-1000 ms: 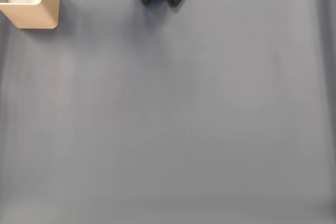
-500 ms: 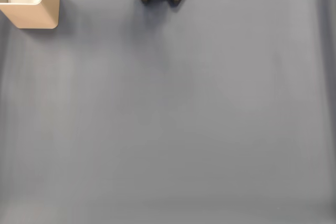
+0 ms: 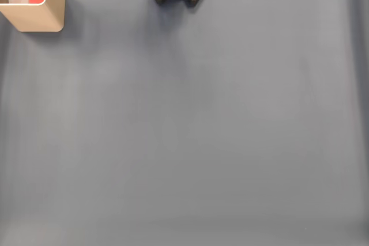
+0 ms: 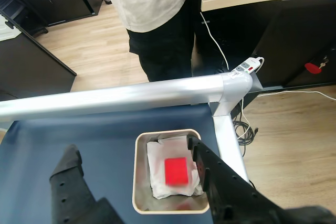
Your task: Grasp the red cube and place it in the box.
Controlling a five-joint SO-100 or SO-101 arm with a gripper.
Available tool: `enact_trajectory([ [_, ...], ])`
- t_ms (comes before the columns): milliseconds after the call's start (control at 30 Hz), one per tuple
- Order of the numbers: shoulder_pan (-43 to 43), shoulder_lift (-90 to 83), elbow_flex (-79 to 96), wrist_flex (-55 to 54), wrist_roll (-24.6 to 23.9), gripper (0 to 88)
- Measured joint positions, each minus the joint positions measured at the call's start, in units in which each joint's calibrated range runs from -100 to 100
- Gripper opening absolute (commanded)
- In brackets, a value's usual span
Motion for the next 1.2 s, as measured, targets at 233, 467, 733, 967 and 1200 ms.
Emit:
enact_trajectory([
  [233,0.0,-0.09,0.0,0.0,-0.29,47.7],
  [467,0.0,-0.09,0.0,-0.08,-0.29,47.8],
  [733,0.0,-0.09,0.0,-0.08,-0.29,48.0],
  [967,0.0,-0.09,0.0,-0.56,-0.34,45.3],
  [1200,0.0,-1.04,2.53,-3.02,-0.34,19.0],
])
